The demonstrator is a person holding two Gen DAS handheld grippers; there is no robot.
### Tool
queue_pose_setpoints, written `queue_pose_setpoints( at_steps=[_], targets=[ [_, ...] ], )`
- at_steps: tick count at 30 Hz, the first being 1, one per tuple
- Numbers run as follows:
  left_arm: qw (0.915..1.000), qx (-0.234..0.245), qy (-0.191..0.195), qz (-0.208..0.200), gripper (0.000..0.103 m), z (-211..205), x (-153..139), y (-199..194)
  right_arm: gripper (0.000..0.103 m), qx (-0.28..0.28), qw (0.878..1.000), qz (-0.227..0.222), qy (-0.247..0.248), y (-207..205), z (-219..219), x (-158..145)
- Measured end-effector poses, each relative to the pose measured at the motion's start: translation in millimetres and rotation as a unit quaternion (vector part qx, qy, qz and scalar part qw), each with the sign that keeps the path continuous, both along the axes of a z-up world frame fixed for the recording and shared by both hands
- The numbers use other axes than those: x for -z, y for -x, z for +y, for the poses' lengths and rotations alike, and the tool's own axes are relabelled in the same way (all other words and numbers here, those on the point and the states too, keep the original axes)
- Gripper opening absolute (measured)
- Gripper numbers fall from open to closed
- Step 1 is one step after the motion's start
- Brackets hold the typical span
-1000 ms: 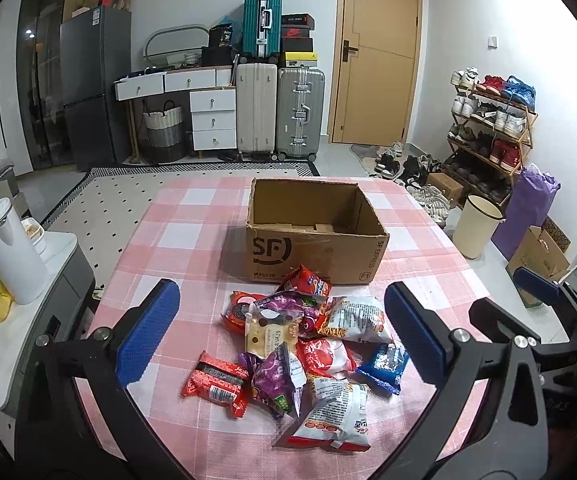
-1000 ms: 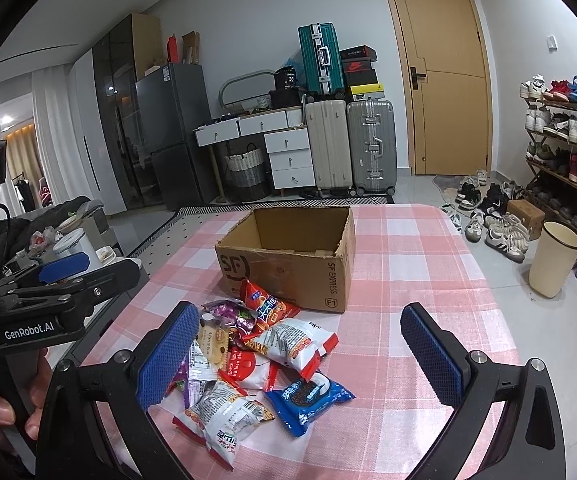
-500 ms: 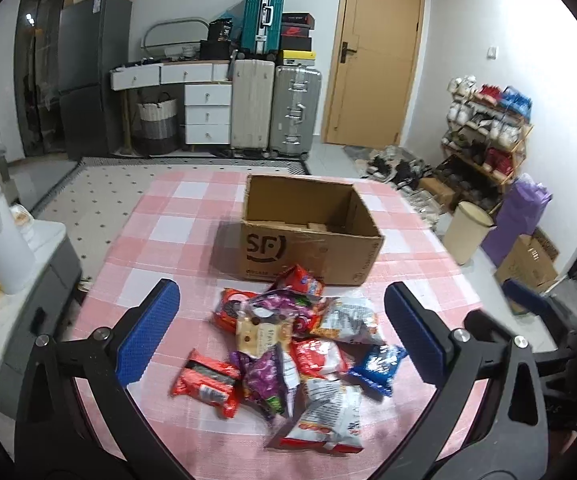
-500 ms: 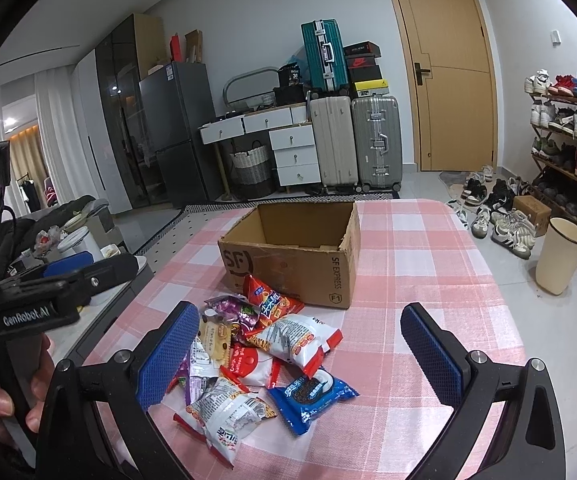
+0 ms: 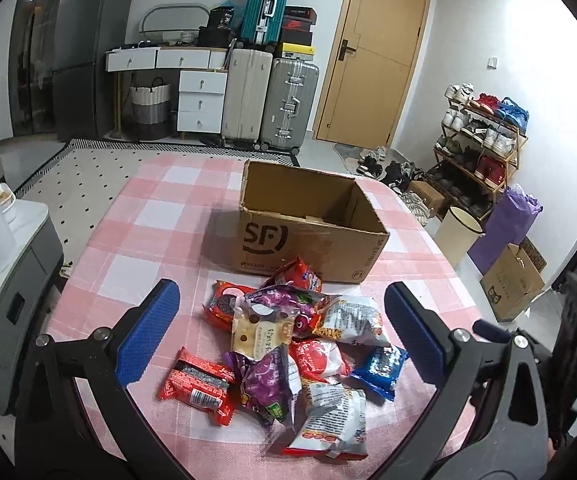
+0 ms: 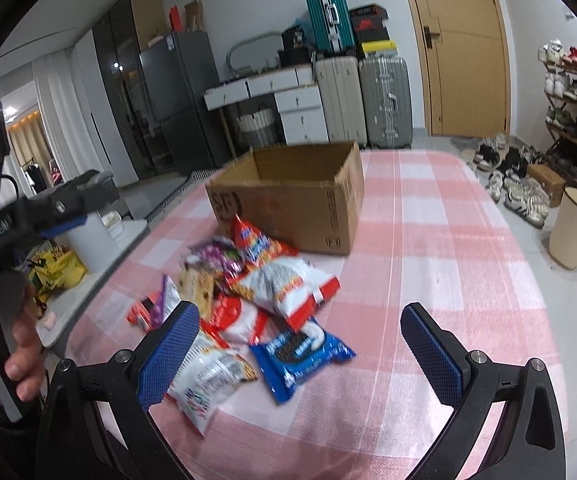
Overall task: Organize snacks
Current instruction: 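Grasp the blue Oreo pack with the right gripper while the left gripper approaches the red pack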
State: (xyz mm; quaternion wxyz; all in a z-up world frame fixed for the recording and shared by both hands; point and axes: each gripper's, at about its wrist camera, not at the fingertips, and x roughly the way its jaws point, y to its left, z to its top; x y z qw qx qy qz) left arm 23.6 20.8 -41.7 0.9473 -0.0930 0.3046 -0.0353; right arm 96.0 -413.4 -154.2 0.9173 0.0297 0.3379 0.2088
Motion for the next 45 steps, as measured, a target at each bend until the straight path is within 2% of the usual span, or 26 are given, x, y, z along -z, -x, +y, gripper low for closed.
queue_pose_setpoints(
  at_steps=[5, 7, 9, 18, 24, 29, 30, 31, 33, 36, 39, 45],
  targets=[
    [0.9998, -0.001, 0.013, 0.015, 0.102, 15, 19, -14, 0.101, -0.009, 0.999, 0.036, 0.009, -16, 4, 31],
    [0.9997, -0.006, 0.015, 0.02, 0.102, 21, 27, -19, 0.092, -0.013, 0.999, 0.048, 0.013, -22, 7, 42],
    [0.9995, -0.01, 0.018, 0.025, 0.102, 28, 34, -24, 0.086, -0.016, 0.998, 0.061, 0.017, -28, 10, 53],
    [0.9965, -0.032, 0.059, 0.049, 0.102, 63, 60, -45, 0.084, -0.025, 0.994, 0.1, 0.025, -49, 22, 85],
    [0.9954, -0.041, 0.064, 0.058, 0.102, 70, 70, -52, 0.084, -0.029, 0.992, 0.116, 0.034, -58, 28, 95],
    [0.9945, -0.046, 0.069, 0.064, 0.102, 77, 76, -57, 0.083, -0.029, 0.992, 0.111, 0.049, -62, 34, 97],
    [0.9943, -0.047, 0.07, 0.066, 0.102, 77, 77, -57, 0.08, -0.029, 0.992, 0.109, 0.055, -61, 36, 97],
    [0.9939, -0.047, 0.073, 0.068, 0.102, 79, 79, -59, 0.072, -0.03, 0.992, 0.106, 0.063, -60, 38, 97],
    [0.9935, -0.048, 0.075, 0.071, 0.102, 81, 79, -57, 0.069, -0.034, 0.992, 0.102, 0.073, -59, 42, 96],
    [0.993, -0.054, 0.077, 0.071, 0.102, 85, 80, -56, 0.057, -0.038, 0.992, 0.101, 0.064, -58, 40, 96],
    [0.9929, -0.059, 0.076, 0.07, 0.102, 89, 79, -54, 0.05, -0.036, 0.993, 0.103, 0.048, -59, 35, 95],
    [0.993, -0.073, 0.069, 0.062, 0.102, 97, 73, -47, 0.045, -0.028, 0.994, 0.104, 0.017, -57, 24, 93]
  ],
)
